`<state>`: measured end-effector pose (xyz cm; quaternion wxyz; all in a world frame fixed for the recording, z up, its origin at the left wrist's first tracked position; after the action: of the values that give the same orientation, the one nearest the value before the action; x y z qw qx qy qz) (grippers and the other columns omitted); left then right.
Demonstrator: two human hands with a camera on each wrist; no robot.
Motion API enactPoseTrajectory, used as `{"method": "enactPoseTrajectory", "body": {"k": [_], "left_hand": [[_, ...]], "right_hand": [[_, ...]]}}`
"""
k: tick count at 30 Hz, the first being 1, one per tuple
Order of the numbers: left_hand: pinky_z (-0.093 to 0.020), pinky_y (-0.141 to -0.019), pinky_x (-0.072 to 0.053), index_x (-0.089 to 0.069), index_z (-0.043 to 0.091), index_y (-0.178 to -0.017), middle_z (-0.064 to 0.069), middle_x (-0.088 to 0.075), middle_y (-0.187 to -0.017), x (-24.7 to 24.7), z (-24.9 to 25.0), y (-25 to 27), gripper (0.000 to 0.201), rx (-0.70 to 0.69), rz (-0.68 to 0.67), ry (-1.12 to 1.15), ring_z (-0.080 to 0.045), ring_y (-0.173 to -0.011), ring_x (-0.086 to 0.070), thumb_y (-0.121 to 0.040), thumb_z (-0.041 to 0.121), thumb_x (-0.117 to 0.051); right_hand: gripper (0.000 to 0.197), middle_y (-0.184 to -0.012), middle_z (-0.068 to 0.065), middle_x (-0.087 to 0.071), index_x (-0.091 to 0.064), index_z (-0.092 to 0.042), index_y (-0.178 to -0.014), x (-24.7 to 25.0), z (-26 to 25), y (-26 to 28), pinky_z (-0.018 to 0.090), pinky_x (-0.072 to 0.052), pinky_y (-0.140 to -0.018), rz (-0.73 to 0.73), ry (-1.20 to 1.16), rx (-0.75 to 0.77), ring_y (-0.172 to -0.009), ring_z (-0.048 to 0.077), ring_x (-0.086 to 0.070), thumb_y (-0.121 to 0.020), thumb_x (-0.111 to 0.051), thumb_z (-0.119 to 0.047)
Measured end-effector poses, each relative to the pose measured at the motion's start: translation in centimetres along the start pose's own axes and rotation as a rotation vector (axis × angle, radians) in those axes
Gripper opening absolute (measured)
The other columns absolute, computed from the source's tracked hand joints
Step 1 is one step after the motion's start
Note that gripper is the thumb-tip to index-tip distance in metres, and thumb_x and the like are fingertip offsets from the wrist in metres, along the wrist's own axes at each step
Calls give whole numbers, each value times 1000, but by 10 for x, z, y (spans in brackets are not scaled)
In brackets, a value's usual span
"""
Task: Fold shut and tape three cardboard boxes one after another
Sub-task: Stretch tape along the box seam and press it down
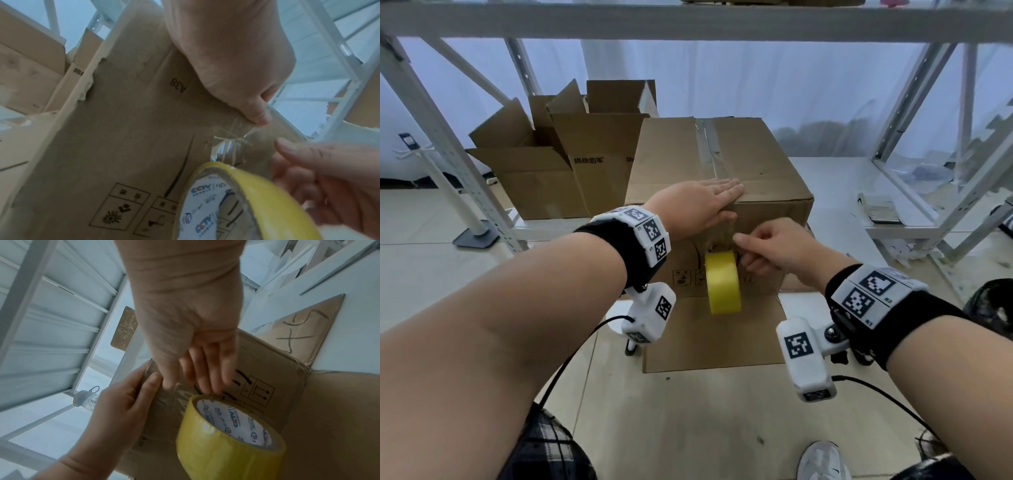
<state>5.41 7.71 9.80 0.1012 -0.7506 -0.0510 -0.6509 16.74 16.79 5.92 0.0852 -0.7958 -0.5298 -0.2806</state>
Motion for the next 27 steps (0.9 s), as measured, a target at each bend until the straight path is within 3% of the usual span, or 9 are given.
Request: {"method": "enactPoseTrajectory", "body": {"k": [2,4,5,8,10,12,16,20,27], "left_hand": [[-26,-115,-14,-12,14,-152,-5,-16,-159,1,0,0,56,13,19,14,-14,-145,-18,-104,38,-24],[-25,-115,-14,-15,15,-152,-3,-18,-158,4,2,0,53,26,35,15,-13,-145,-19,-104,37,-23],[-24,-115,-13,-17,17,-152,-1,-19,-158,4,2,0,52,34,39,20,-13,-144,-20,-104,36,-24],[-28,-115,-18,-26,22,-150,2,-26,-156,10,2,5,49,70,84,120,-14,-143,-25,-103,37,-26],[-30,-113,-23,-32,21,-147,1,-33,-153,16,-7,14,47,140,202,185,-14,-140,-31,-103,35,-30],[-28,-113,-22,-34,18,-147,-1,-37,-151,17,-19,24,47,252,277,193,-14,-141,-31,-103,34,-32],[-31,-117,-11,-26,24,-150,1,-24,-157,-1,-26,32,51,312,62,165,-16,-145,-17,-102,43,-24],[-34,-118,-11,-26,25,-150,2,-23,-157,1,-23,31,51,323,36,167,-19,-146,-17,-102,44,-23],[-35,-107,-34,-51,13,-134,-8,-50,-141,32,0,19,44,365,155,183,-22,-131,-44,-102,37,-33]], "right_hand": [[22,-72,-5,-62,-60,-15,-81,29,-14,4,31,-49,-69,352,220,243,-71,15,-61,-90,-63,-35],[18,-83,-8,-54,-58,-19,-90,45,-28,9,29,-39,-74,573,474,389,-87,19,-53,-88,-64,-35],[25,-97,-4,-54,-59,-19,-101,47,-31,6,30,-38,-82,579,594,421,-100,21,-50,-87,-65,-38],[68,-145,5,-39,-40,-23,-140,31,-29,-10,40,-23,-113,329,839,407,-135,25,-32,-84,-59,-57],[87,-157,3,-24,-21,-31,-150,17,-29,-19,44,-10,-118,249,919,363,-144,24,-19,-80,-51,-72],[92,-159,4,-17,-10,-40,-150,7,-29,-25,51,-11,-116,263,968,313,-143,30,-15,-75,-46,-80],[75,-156,5,-19,-15,-43,-148,-2,-30,-26,53,-16,-110,325,1010,297,-137,33,-18,-84,-45,-70],[67,-155,3,-21,-19,-40,-148,-6,-31,-26,55,-18,-109,333,1048,298,-137,33,-20,-90,-44,-63],[51,-152,2,-34,-31,-27,-146,29,-44,-17,45,-18,-112,276,873,393,-138,26,-28,-99,-36,-47]]}}
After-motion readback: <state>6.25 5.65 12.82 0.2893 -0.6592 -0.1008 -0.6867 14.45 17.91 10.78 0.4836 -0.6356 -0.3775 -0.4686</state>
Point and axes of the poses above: each hand's wrist, its own y-axis away from the middle knuckle, its own x-axis out of the back of the hand, z = x × y, the point moved 5 cm from there along -y, towards the middle knuckle
